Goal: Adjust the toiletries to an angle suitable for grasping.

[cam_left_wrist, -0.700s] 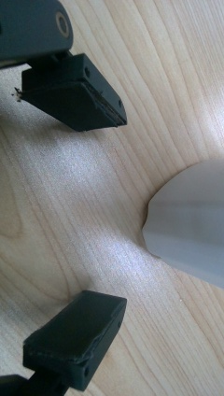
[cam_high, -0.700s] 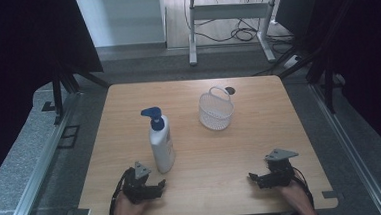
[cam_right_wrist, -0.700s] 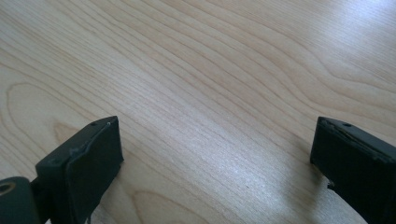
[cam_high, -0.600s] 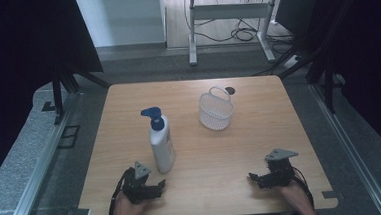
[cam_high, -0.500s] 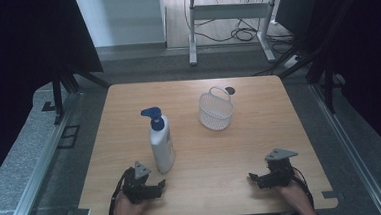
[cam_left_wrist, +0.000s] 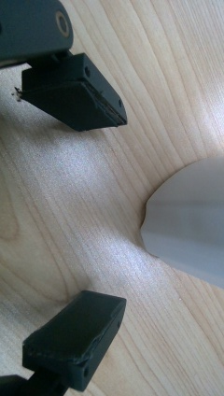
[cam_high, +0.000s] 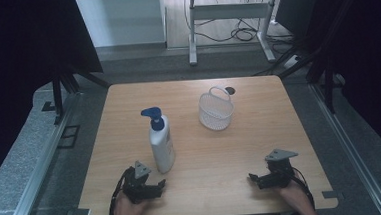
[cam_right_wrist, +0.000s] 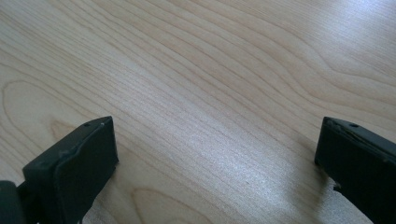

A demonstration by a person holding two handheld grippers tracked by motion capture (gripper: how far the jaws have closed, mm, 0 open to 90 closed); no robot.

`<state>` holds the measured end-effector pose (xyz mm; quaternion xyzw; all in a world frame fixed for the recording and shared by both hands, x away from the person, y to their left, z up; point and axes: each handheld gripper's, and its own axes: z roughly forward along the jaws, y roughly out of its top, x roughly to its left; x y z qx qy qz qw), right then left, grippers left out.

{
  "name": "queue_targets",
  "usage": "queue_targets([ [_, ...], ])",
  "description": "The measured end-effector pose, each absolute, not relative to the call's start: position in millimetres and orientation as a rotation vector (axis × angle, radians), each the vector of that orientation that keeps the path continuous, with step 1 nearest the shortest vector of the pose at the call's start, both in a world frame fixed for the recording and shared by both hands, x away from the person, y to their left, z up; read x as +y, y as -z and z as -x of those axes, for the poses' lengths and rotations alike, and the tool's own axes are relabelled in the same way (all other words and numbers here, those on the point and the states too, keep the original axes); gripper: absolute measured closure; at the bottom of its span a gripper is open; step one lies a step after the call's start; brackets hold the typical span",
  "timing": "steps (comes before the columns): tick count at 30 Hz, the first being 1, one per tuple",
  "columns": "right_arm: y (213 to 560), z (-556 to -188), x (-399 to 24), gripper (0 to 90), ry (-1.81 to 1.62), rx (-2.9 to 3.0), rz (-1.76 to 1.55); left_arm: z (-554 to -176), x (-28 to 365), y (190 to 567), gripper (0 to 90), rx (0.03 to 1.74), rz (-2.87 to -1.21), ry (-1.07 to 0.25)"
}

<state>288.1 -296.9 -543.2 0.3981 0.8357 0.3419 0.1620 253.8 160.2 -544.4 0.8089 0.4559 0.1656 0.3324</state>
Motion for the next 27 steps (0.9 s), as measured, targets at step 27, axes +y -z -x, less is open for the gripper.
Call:
queue_targets([
  [27,543,-288,-297,0.0,-0.976,2.386,-1.136,-252,159,533,22.6,1.139,-2.168,-0.407],
])
